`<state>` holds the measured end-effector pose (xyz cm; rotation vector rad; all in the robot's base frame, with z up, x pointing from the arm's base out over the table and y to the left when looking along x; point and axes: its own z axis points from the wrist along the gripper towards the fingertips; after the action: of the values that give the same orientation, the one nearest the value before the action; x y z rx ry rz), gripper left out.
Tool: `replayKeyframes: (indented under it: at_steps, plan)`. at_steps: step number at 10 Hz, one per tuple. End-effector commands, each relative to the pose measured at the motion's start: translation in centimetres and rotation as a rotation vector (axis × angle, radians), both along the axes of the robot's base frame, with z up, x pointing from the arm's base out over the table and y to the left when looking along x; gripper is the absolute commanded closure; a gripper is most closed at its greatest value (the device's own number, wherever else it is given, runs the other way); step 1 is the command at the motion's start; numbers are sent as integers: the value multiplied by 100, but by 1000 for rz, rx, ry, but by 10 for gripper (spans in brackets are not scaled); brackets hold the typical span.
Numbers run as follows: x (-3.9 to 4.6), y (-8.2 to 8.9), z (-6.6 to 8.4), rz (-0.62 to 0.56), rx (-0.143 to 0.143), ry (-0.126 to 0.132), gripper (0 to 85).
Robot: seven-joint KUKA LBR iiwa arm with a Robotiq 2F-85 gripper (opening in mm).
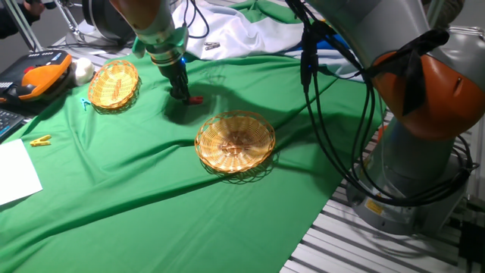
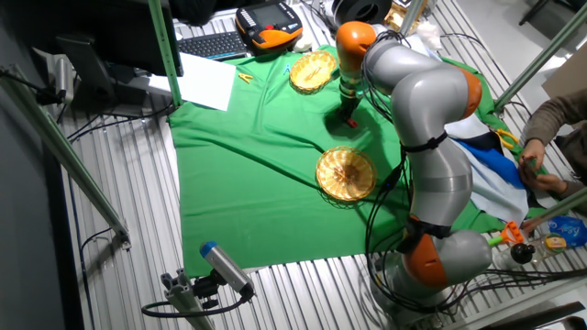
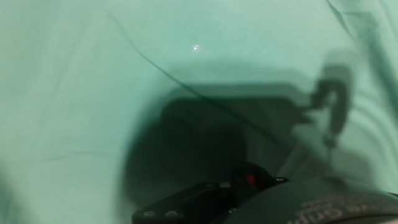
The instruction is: Use a clamp
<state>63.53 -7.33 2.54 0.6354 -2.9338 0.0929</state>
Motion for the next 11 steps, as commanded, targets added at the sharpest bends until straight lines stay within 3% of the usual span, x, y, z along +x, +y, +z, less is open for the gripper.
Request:
replayKeyframes:
  at_steps: [1,2,4,5,8,11]
  plan:
    - [-1,9,19,-10,7,5,850]
    - [-14,31,51,-35,30,15,850]
    - [-67,119,178,-93,21,35,850]
    - [-122,204,249,-148,32,48,850]
    - [-274,430,361,-220,35,48,850]
    - [-406,611,423,-293,109,98,850]
